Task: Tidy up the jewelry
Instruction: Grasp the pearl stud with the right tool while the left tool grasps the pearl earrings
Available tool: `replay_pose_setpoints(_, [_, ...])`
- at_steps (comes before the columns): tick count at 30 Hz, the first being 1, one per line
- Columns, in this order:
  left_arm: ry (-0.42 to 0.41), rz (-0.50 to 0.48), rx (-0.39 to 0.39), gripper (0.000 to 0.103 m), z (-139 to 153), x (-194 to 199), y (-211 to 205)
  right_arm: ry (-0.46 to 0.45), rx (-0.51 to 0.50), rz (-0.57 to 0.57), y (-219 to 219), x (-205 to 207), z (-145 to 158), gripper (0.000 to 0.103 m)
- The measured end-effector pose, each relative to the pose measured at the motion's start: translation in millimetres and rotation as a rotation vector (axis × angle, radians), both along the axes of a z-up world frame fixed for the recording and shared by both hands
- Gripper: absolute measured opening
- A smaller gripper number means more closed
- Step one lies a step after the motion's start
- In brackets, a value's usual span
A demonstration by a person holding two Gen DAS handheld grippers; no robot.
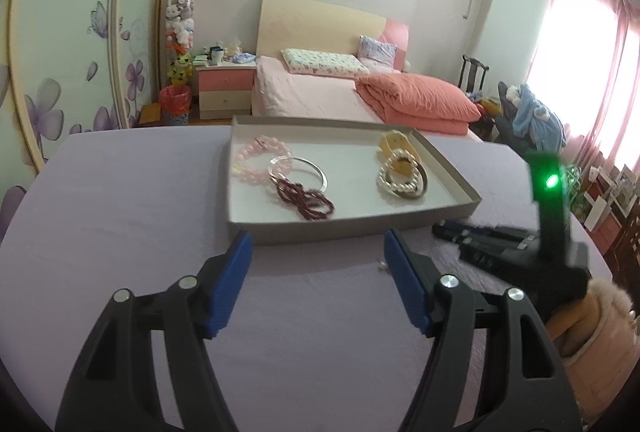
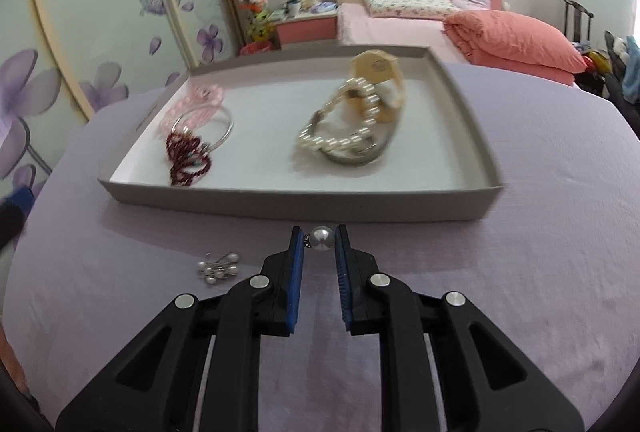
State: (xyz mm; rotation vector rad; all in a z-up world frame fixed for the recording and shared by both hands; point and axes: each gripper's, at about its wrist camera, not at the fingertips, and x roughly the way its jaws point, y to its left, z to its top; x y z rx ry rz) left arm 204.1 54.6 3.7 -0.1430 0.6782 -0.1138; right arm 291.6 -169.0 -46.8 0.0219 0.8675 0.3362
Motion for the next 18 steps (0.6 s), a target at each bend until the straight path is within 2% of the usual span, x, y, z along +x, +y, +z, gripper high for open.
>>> replay_pose_setpoints(8, [0.072,-0.055,0.028,0.072,-28,18,-43,-0.057,0.027,-0.057,-36,-7,17,0.017])
replay_pose_setpoints(14, [0.156,-0.066,0.091,0.072,-55,38,-83,-0.063,0.057,-0.078,-57,-10,18,0.017])
replay_pose_setpoints(18, [0.207,-0.052,0.116,0.067,-68,53,-98,-0.059,0.077,-0.082,-66,-10,15,0.017])
